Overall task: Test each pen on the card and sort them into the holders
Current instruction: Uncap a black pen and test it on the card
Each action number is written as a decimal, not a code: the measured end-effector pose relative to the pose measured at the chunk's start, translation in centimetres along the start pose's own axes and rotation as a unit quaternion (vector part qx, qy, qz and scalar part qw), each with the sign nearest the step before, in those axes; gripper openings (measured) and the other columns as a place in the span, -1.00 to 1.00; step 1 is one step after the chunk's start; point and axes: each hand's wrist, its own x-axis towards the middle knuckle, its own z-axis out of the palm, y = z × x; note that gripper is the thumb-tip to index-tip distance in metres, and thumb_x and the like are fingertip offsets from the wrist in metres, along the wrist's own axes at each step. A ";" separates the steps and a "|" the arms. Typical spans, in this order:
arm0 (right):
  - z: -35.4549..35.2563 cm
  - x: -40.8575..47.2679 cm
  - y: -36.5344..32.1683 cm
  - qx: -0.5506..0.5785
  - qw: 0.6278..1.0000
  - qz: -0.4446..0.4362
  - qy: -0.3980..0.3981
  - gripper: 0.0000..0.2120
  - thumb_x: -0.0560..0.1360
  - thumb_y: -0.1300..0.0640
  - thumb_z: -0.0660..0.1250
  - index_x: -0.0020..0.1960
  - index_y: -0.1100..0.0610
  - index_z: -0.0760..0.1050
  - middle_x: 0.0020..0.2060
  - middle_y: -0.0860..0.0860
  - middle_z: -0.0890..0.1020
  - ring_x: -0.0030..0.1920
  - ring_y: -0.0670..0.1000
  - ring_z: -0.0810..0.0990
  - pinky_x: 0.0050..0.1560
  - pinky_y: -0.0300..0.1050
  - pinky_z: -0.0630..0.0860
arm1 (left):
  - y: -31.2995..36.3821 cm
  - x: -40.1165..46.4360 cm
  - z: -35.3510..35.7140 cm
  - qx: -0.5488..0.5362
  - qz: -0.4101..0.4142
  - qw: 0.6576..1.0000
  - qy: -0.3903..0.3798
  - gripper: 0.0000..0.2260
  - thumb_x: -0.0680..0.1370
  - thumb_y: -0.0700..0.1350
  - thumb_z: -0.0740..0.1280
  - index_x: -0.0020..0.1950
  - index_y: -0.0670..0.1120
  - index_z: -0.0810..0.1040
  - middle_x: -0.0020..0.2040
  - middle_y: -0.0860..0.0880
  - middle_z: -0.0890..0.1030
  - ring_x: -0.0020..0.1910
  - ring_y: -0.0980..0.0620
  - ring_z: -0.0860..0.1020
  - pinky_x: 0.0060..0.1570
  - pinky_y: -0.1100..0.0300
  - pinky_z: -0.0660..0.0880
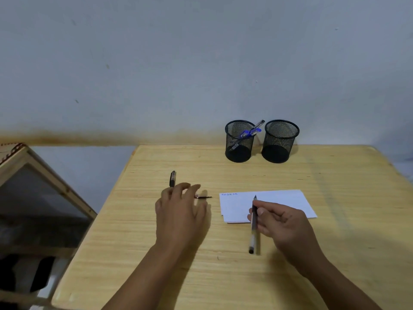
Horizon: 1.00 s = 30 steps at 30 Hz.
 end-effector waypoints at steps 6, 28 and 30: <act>-0.2 0.2 0.1 -0.039 0.999 -0.036 0.002 -0.60 0.43 0.47 0.42 0.17 0.13 0.62 -0.08 -0.03 0.76 0.01 -0.04 0.73 0.07 -0.20 0.63 | 2.1 -2.1 1.5 -0.074 0.107 0.990 -0.047 -0.63 0.55 0.16 0.22 0.32 0.12 0.49 0.32 0.14 0.50 0.30 0.05 0.37 0.23 0.02 0.38; 2.3 6.6 1.0 -0.292 0.943 -0.092 0.128 -0.78 0.44 0.12 0.50 -0.22 -0.12 0.50 -0.34 -0.21 0.61 -0.20 -0.12 0.64 -0.10 -0.19 0.54 | 1.6 -1.9 3.6 -0.050 0.113 0.990 -0.064 -0.67 0.48 0.20 0.28 0.19 0.17 0.59 0.29 0.21 0.54 0.27 0.03 0.39 0.13 0.09 0.35; 2.4 6.8 1.1 -0.311 0.939 -0.082 0.122 -0.84 0.46 0.08 0.47 -0.21 -0.09 0.52 -0.35 -0.24 0.59 -0.22 -0.19 0.61 -0.12 -0.23 0.51 | 1.7 -1.8 3.6 -0.051 0.109 0.991 -0.064 -0.67 0.46 0.20 0.29 0.17 0.16 0.61 0.28 0.21 0.55 0.27 0.02 0.40 0.14 0.08 0.37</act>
